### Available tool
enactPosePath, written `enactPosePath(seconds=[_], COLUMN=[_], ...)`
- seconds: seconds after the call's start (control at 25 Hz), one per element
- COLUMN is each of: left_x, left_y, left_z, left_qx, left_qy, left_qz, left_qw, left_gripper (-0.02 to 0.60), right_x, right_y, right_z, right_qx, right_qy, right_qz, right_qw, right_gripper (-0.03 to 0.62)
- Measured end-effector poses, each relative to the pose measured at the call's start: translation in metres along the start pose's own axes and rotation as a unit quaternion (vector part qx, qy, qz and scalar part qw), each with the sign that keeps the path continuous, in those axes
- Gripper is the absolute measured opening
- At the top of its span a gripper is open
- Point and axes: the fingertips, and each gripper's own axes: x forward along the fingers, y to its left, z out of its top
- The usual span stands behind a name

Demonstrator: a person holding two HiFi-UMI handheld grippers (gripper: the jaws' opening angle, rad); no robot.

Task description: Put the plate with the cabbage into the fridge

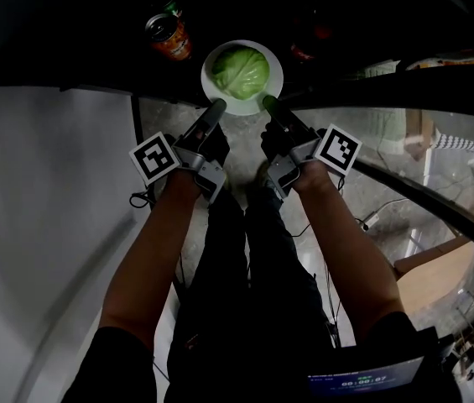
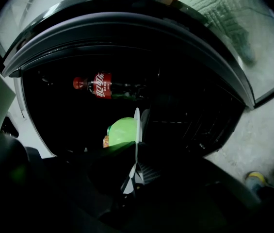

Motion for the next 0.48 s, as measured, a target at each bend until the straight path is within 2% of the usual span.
enactPosePath(seconds=[0.48], left_x=[0.003], left_y=[0.0037], left_z=[0.0008], left_qx=[-0.009], left_qy=[-0.004], left_qz=[0.014], left_qw=[0.9999], left_gripper=[0.012], right_x=[0.0012], right_y=[-0.0008], right_z=[0.0035], right_qx=[0.003], right_qy=[-0.01], right_qz=[0.006], right_qw=[1.0], right_gripper=[0.018])
